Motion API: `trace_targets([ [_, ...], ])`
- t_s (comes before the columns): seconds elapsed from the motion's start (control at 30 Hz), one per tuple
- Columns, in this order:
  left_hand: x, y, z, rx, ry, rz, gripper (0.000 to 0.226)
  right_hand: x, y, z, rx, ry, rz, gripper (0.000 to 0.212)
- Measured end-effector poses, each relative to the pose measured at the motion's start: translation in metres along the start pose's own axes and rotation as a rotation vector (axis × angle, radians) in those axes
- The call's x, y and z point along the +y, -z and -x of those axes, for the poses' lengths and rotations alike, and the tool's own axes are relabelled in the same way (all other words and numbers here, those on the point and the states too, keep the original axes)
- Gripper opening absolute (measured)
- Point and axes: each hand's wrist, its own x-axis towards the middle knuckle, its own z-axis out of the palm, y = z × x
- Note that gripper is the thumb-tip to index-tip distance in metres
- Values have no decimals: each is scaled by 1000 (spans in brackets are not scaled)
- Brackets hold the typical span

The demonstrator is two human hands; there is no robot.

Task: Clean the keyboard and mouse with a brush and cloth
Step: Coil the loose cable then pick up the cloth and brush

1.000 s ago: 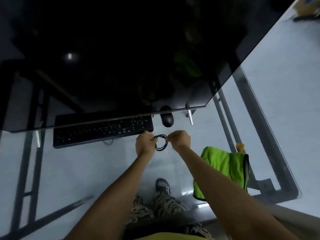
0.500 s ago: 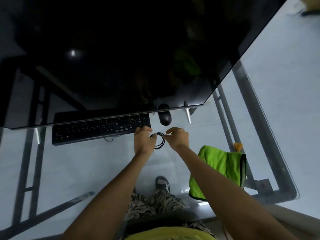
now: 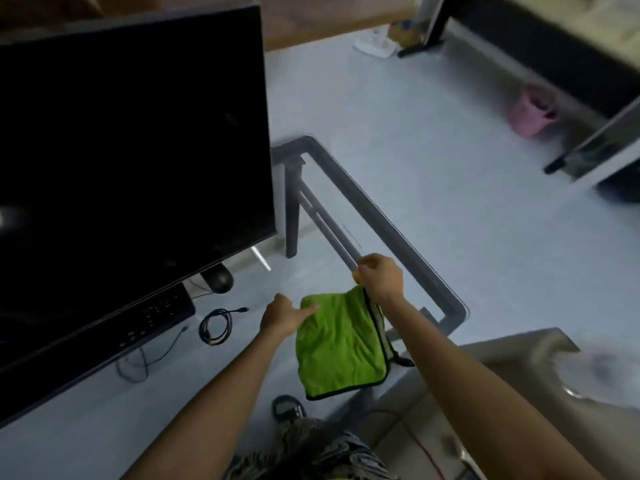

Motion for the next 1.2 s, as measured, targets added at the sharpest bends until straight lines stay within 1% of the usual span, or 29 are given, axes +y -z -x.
trace_targets([
  [0.03,-2,-10,-1,-39,23,29,90,12,11,0,24,-35,-21,28],
  [0.13,-8,-32,-6,-168,35,65,77,43,31,1,89,-125,-67,32],
  [0.2,0,-33,7,-266,47,188,56,59,35,2,95,-180,-87,33],
  [0.27,9,-26,23,-303,16,302,36,72,34,3,79,-205,-86,29],
  [0.33,12,-14,41,-284,-21,415,29,83,25,3,38,-218,-80,22],
  [0.37,11,-7,49,-275,-39,474,34,87,19,2,10,-222,-77,18],
  [0.4,10,0,56,-266,-46,522,46,89,11,1,-19,-218,-72,17],
  [0.43,8,7,62,-251,-43,558,57,89,4,1,-51,-213,-59,20],
  [0.47,6,13,67,-236,-37,595,57,89,-4,2,-83,-202,-42,27],
  [0.53,6,26,77,-201,-54,686,30,83,-20,5,-143,-178,9,46],
  [0.57,7,34,83,-198,-61,730,24,80,-28,7,-164,-160,44,55],
  [0.67,6,57,93,-173,-66,784,41,67,-52,8,-176,-79,114,71],
  [0.73,-1,72,97,-154,-61,790,49,56,-66,10,-204,-12,157,74],
  [0.77,-5,78,99,-150,-51,795,49,51,-71,11,-226,20,194,74],
  [0.83,-13,90,102,-137,-28,801,42,44,-81,17,-265,75,294,76],
  [0.9,-21,102,106,-86,-15,818,27,40,-92,23,-286,135,430,78],
  [0.93,-25,107,107,-54,-10,835,21,40,-97,27,-284,178,498,77],
  [0.97,-28,112,109,-32,-6,855,21,40,-101,29,-277,219,551,71],
  [1.03,-33,121,112,6,10,893,21,40,-105,30,-251,254,586,49],
  [1.1,-33,126,114,18,2,938,22,38,-102,26,-195,208,488,31],
  [1.17,-26,130,117,18,-25,980,23,34,-88,23,-112,176,298,26],
  [1.2,-20,132,120,11,-45,998,24,29,-78,21,-67,192,207,26],
])
